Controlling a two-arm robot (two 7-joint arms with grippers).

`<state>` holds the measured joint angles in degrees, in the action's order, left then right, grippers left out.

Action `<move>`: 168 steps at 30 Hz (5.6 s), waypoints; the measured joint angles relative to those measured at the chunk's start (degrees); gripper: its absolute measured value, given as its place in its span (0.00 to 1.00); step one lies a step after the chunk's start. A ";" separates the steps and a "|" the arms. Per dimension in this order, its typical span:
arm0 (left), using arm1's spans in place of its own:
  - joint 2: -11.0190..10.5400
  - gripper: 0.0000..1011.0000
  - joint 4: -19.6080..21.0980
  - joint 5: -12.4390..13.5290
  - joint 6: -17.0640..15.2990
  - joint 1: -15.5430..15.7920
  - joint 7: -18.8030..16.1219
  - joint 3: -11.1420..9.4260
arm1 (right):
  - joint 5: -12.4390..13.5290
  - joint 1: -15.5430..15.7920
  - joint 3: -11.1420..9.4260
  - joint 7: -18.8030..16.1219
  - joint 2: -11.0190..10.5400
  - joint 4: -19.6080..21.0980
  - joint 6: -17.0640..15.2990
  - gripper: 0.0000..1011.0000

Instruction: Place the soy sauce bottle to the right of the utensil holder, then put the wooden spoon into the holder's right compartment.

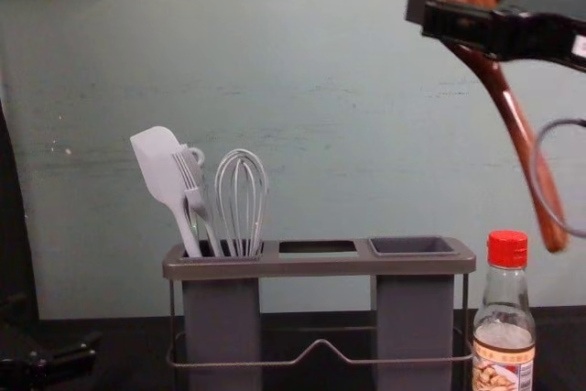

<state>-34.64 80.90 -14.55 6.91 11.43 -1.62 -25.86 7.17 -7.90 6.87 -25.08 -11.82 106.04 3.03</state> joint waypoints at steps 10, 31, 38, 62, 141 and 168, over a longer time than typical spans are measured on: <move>0.00 0.99 0.00 0.00 0.00 0.00 0.00 0.00 | 3.90 -8.09 1.93 -2.56 0.35 -8.16 0.15 0.83; 0.00 0.99 0.00 0.00 0.00 0.00 0.00 0.00 | 16.84 -17.43 3.84 -9.43 5.04 -27.93 12.97 0.83; 0.00 0.99 0.00 0.00 0.00 0.00 0.00 0.00 | 16.88 -18.89 5.06 -8.90 5.15 -31.44 14.28 0.83; 0.00 0.99 0.00 0.00 0.00 0.00 0.00 0.00 | 16.43 -21.55 9.28 -5.69 5.36 -38.63 17.97 0.83; 0.00 0.99 0.00 0.00 0.00 0.00 0.00 0.00 | 14.13 -15.68 11.08 -4.81 -0.54 -31.39 19.61 0.99; 0.00 0.99 0.00 0.00 0.00 0.00 0.00 0.00 | 17.78 -15.16 2.99 -2.14 -5.79 -19.89 17.73 0.99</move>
<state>-34.65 80.90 -14.55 6.91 11.43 -1.62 -25.86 24.95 -23.06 9.86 -27.22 -17.61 86.15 20.76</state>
